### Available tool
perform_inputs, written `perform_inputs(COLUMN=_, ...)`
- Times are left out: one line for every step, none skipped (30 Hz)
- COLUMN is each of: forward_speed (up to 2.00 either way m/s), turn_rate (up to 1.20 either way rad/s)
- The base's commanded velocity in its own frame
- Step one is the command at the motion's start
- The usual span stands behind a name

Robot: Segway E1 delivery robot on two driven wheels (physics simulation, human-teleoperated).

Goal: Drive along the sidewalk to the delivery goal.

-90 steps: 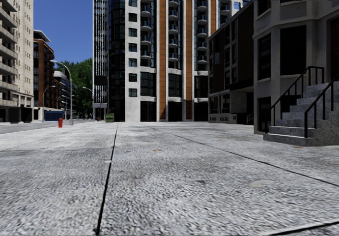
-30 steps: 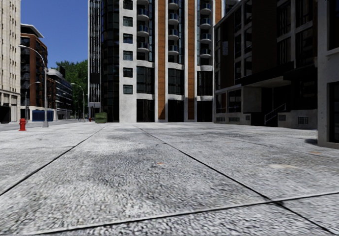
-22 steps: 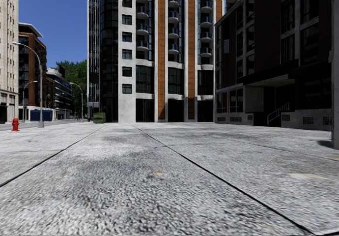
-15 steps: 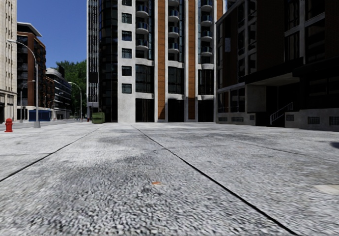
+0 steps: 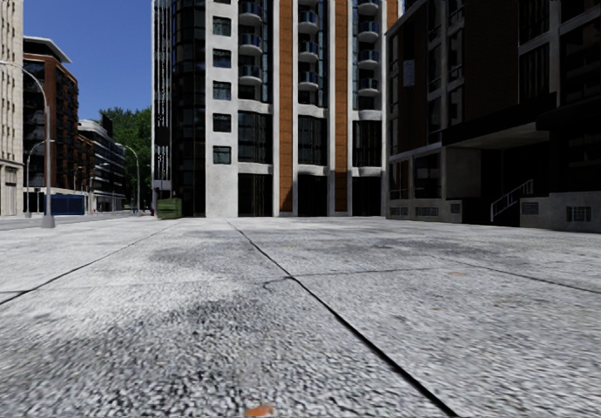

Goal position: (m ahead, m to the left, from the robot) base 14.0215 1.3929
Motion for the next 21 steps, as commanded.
perform_inputs(forward_speed=2.0, turn_rate=0.0)
perform_inputs(forward_speed=2.0, turn_rate=0.0)
perform_inputs(forward_speed=2.0, turn_rate=0.0)
perform_inputs(forward_speed=2.0, turn_rate=0.0)
perform_inputs(forward_speed=2.0, turn_rate=0.0)
perform_inputs(forward_speed=2.0, turn_rate=0.0)
perform_inputs(forward_speed=2.0, turn_rate=0.0)
perform_inputs(forward_speed=2.0, turn_rate=0.0)
perform_inputs(forward_speed=2.0, turn_rate=0.0)
perform_inputs(forward_speed=2.0, turn_rate=0.0)
perform_inputs(forward_speed=2.0, turn_rate=0.0)
perform_inputs(forward_speed=2.0, turn_rate=0.0)
perform_inputs(forward_speed=2.0, turn_rate=0.0)
perform_inputs(forward_speed=2.0, turn_rate=0.0)
perform_inputs(forward_speed=2.0, turn_rate=0.0)
perform_inputs(forward_speed=2.0, turn_rate=0.0)
perform_inputs(forward_speed=2.0, turn_rate=0.0)
perform_inputs(forward_speed=2.0, turn_rate=0.0)
perform_inputs(forward_speed=2.0, turn_rate=0.0)
perform_inputs(forward_speed=2.0, turn_rate=0.0)
perform_inputs(forward_speed=2.0, turn_rate=0.0)
